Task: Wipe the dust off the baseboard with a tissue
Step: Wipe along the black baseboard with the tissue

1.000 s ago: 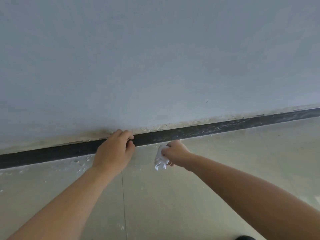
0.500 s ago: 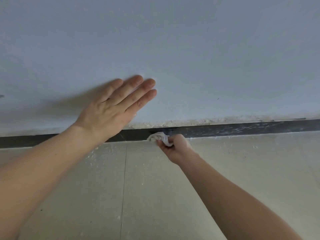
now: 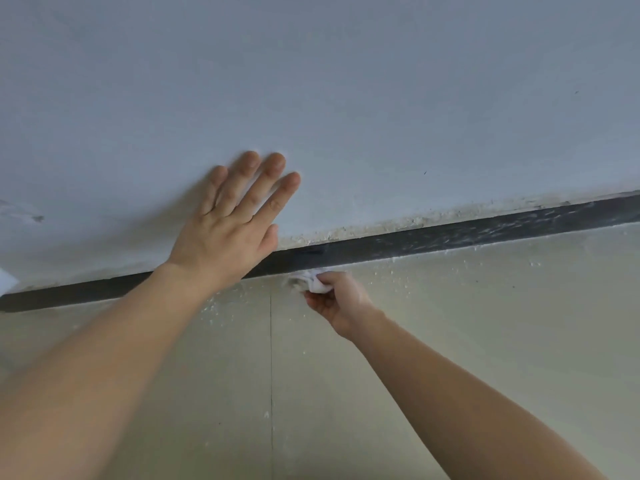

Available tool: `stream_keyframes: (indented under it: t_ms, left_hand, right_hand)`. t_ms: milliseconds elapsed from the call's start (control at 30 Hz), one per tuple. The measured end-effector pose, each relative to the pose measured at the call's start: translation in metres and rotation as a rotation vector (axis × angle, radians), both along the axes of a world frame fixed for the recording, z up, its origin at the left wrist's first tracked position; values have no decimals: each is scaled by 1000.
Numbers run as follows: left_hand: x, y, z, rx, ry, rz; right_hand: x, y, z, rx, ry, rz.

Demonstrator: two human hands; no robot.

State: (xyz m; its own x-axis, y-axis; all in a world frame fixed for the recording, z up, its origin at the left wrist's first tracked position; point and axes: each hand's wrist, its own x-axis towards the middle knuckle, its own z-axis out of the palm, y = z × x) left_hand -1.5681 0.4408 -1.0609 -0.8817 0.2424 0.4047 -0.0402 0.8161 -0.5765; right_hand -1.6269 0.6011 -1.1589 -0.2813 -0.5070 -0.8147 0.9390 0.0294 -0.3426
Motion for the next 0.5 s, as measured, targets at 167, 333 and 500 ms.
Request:
stream_keyframes:
  t_ms: [167,333,500]
  left_hand:
    - [2,17,-3,251,-36,54]
    - [1,20,-4,278,-47,86]
    - [0,22,-7,277,-41,96]
  right_hand:
    - [-12,-18,19,-59,-51,-164]
    - [-44,35,33,-17,-78,-466]
    - [-39,48,8,221,-15,-387]
